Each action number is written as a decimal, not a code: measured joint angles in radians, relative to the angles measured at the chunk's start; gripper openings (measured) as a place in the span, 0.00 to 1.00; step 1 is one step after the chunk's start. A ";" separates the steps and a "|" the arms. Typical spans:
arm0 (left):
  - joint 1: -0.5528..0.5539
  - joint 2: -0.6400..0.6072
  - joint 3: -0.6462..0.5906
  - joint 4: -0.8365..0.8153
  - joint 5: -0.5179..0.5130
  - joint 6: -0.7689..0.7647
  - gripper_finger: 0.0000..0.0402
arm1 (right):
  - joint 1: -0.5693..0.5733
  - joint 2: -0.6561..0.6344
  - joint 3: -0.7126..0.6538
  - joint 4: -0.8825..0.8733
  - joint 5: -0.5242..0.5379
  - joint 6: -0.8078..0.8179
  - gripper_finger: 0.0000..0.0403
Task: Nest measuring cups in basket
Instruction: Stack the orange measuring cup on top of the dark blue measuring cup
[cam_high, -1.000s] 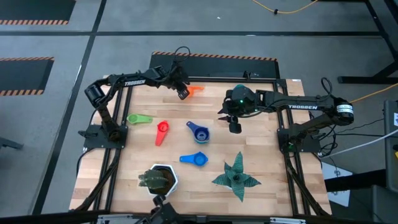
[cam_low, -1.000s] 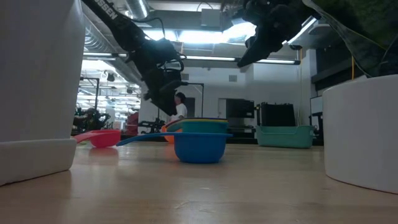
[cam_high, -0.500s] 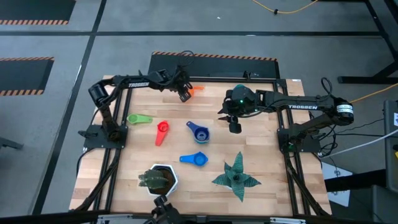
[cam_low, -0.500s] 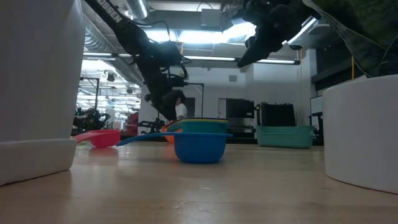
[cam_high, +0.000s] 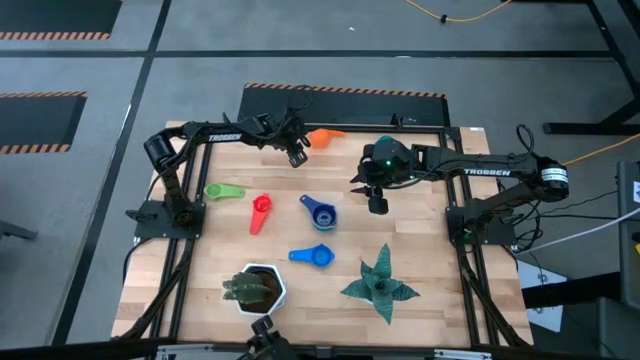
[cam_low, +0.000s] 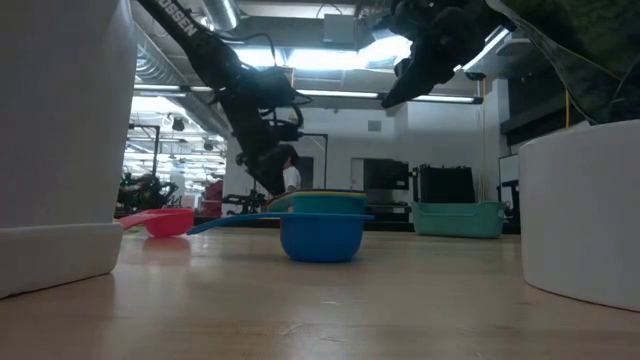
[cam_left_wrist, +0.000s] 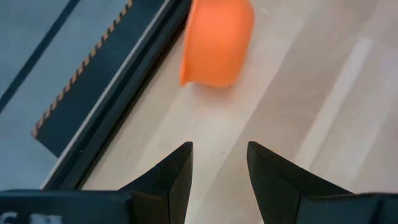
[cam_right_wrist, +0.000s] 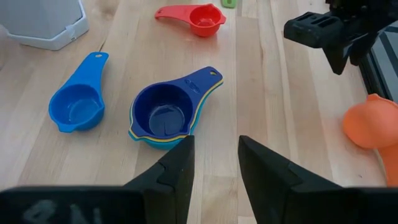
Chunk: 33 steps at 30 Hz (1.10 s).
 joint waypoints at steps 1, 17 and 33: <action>0.000 0.000 0.000 0.000 0.016 0.000 0.36 | 0.000 0.000 0.000 0.000 0.000 0.000 0.32; -0.026 -0.012 0.000 0.011 0.143 -0.007 0.36 | -0.095 0.000 0.000 0.176 0.045 -0.028 0.32; -0.030 -0.081 0.000 0.021 0.138 -0.005 0.36 | -0.338 0.203 0.002 0.505 0.027 -0.027 0.32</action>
